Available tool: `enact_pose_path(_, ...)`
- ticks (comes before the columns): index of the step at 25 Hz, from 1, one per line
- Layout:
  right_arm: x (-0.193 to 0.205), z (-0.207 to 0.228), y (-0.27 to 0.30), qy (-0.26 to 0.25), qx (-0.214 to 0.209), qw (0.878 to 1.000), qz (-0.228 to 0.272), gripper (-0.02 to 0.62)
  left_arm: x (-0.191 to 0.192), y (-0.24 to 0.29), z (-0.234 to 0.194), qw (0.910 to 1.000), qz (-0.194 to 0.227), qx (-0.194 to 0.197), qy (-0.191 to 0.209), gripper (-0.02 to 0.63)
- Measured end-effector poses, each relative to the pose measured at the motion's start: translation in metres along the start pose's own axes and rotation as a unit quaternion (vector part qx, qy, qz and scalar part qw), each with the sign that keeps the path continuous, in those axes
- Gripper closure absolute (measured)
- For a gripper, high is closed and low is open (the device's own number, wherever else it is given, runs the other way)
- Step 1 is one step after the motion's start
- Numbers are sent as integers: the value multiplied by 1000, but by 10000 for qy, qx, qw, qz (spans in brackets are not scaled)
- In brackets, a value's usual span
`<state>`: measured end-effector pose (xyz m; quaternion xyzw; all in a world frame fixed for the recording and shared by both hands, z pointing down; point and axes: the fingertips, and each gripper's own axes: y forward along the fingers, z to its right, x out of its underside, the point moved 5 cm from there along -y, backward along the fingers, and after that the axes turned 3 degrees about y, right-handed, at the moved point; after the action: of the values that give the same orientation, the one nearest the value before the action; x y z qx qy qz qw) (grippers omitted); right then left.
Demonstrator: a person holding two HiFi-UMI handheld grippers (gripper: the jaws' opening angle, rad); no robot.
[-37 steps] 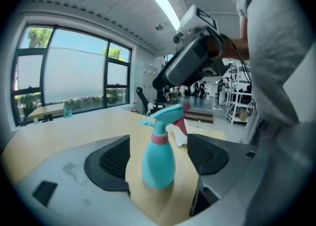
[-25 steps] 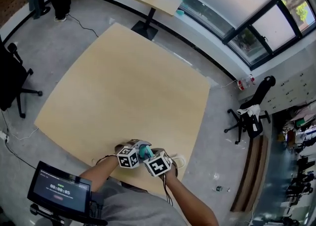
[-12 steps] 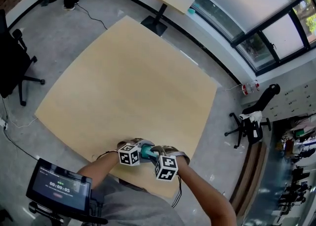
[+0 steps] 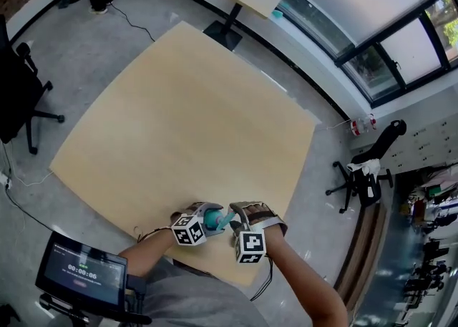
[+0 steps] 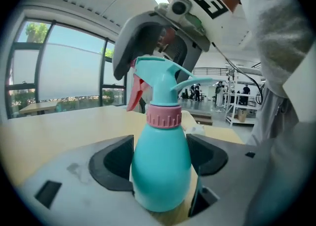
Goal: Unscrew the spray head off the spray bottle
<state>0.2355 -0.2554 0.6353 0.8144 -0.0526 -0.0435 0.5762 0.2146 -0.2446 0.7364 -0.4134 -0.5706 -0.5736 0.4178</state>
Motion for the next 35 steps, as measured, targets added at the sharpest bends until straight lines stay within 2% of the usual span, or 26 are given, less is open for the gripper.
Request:
enact_pose_path(1,11,3,-7,898,97,9959,-62,334,-1,1,0,9999,8,-146,-39,281)
enact_pose_path(2,21,5,-15,1879,147,9821,-45,333,-1,1,1,9996,15,-288,-75,281)
enact_pose_path(3,28,5,-24,2924,150,9561,94,333,-2,2,1,9990,22,-422,-112,281)
enact_pose_path(4,31,5,-32,3982,120,9165,367,334,-3,3,2,9984,30,-548,-151,281)
enact_pose_path(6,24,3,-44,5801,24,8076,1065,334,-4,2,3,9968,45,-775,-215,281)
enact_pose_path(7,15,1,-42,6398,-29,7577,1287,334,-3,1,4,9959,47,-873,-234,281)
enact_pose_path(8,6,-3,-35,6748,-90,7257,1336,334,-3,0,4,9951,47,-955,-247,281)
enact_pose_path(9,-1,-8,-24,6896,-145,7136,1226,334,-3,0,4,9945,44,-1018,-256,281)
enact_pose_path(12,-8,-18,10,6845,-193,7256,674,334,-3,1,5,9938,34,-1073,-274,281)
enact_pose_path(13,-8,-19,16,6735,-226,7367,559,336,-2,2,4,9941,38,-1044,-281,281)
enact_pose_path(14,-10,-20,20,6534,-281,7550,484,357,-2,3,4,9947,47,-988,-284,281)
enact_pose_path(15,-11,-20,22,6243,-344,7791,450,457,-1,3,3,9955,62,-905,-278,281)
enact_pose_path(18,-15,-23,24,4941,-648,8647,629,459,1,3,2,9987,88,-469,-160,281)
enact_pose_path(20,-16,-25,23,3467,-915,9295,862,459,1,4,4,9999,59,-102,-18,281)
enact_pose_path(21,-18,-26,22,2555,-1005,9564,995,459,2,4,4,10000,37,52,56,281)
enact_pose_path(22,-20,-27,21,1577,-1046,9755,1120,457,3,4,4,9998,14,168,118,281)
enact_pose_path(23,-22,-28,21,569,-1037,9857,1200,456,4,4,4,9996,-7,243,158,281)
enact_pose_path(24,-24,-29,20,-422,-978,9871,1197,455,5,4,3,9995,-22,282,165,281)
enact_pose_path(26,-25,-31,21,-2057,-775,9704,1001,454,8,3,1,9995,-29,282,100,281)
enact_pose_path(27,-26,-31,23,-2508,-683,9615,895,454,8,2,0,9997,-23,252,52,281)
enact_pose_path(28,-25,-30,23,-2626,-605,9595,816,451,8,2,-2,9998,-11,205,1,279)
enact_pose_path(30,-19,-23,23,-1951,-396,9780,630,442,7,2,-3,9999,22,53,-110,279)
enact_pose_path(32,3,-9,19,-523,-49,9983,265,422,6,2,-5,9994,58,-231,-252,279)
enact_pose_path(33,19,-3,14,420,111,9990,110,416,5,2,-7,9984,73,-436,-343,279)
enact_pose_path(34,34,3,6,1547,211,9877,95,416,4,2,-8,9967,82,-674,-445,279)
enact_pose_path(35,47,8,-4,2845,231,9579,303,414,4,1,-9,9941,79,-930,-550,279)
